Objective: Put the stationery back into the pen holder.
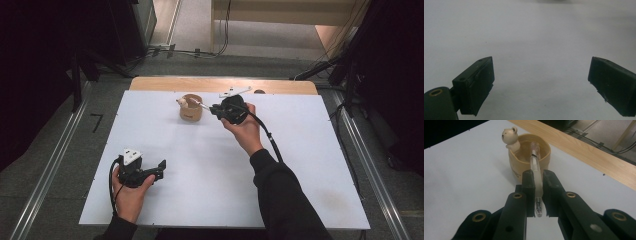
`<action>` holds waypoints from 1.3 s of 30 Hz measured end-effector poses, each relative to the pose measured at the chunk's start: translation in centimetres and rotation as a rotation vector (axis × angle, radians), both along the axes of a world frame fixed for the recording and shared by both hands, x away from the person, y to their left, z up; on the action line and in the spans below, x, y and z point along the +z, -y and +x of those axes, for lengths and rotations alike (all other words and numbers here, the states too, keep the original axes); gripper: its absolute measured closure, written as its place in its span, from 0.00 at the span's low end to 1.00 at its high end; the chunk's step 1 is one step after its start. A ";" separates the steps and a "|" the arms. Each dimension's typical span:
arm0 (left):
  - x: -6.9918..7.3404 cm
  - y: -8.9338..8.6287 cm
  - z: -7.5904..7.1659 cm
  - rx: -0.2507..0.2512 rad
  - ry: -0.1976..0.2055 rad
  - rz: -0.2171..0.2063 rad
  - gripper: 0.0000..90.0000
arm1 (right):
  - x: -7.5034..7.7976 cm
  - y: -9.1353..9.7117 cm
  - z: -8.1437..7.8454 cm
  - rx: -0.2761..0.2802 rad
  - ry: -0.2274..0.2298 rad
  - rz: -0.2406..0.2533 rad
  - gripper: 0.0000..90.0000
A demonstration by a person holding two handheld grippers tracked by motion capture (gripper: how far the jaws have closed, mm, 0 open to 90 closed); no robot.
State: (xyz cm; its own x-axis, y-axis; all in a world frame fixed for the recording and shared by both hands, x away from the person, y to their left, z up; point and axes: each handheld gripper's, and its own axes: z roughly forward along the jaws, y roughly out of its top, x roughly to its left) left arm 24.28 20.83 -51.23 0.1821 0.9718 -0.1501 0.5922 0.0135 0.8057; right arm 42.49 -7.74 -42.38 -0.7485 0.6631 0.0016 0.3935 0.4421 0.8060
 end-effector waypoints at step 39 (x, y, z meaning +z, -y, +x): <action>0.0 0.0 0.1 -0.002 0.000 0.000 0.08 | 1.7 -1.5 0.5 0.006 0.027 0.000 0.87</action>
